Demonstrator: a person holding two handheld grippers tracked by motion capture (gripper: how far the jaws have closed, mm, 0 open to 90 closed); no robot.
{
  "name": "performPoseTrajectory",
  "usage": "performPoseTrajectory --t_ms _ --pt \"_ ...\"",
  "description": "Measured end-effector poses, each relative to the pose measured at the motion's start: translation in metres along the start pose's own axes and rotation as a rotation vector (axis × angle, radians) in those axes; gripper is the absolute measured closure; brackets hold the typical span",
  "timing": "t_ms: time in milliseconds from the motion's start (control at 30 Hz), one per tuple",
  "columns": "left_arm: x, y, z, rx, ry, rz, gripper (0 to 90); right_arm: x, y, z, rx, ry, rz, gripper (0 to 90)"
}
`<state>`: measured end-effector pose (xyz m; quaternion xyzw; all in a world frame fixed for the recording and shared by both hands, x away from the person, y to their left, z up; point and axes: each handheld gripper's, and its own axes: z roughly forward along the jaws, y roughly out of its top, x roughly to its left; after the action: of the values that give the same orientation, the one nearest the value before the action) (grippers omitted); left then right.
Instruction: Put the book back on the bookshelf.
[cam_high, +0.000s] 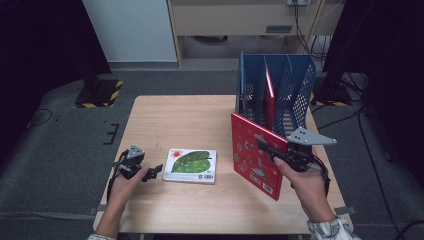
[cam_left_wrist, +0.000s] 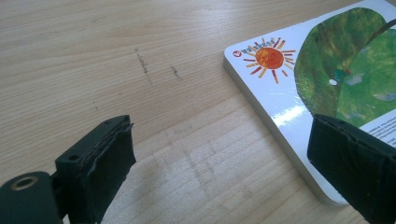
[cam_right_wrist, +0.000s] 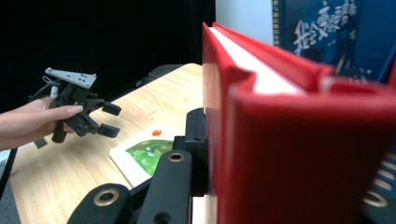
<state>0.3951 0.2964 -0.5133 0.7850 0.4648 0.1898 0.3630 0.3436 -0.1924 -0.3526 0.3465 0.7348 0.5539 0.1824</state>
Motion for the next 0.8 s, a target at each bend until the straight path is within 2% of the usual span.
performPoseTrajectory --t_ms 267,567,633,800 --pt "0.000 0.000 0.000 0.000 0.002 -0.001 6.8 -0.008 -0.005 -0.017 0.018 -0.025 0.008 79.1" --pt "0.000 0.001 0.000 -0.003 0.002 -0.006 6.4 -0.015 -0.006 -0.030 0.035 -0.030 0.015 79.1" --pt "0.000 0.001 0.000 -0.005 0.005 0.002 6.4 -0.017 -0.007 -0.033 0.039 -0.044 0.007 79.1" --pt "-0.002 0.000 -0.002 0.008 0.004 0.012 6.2 -0.022 -0.008 -0.041 0.024 -0.082 0.023 79.1"
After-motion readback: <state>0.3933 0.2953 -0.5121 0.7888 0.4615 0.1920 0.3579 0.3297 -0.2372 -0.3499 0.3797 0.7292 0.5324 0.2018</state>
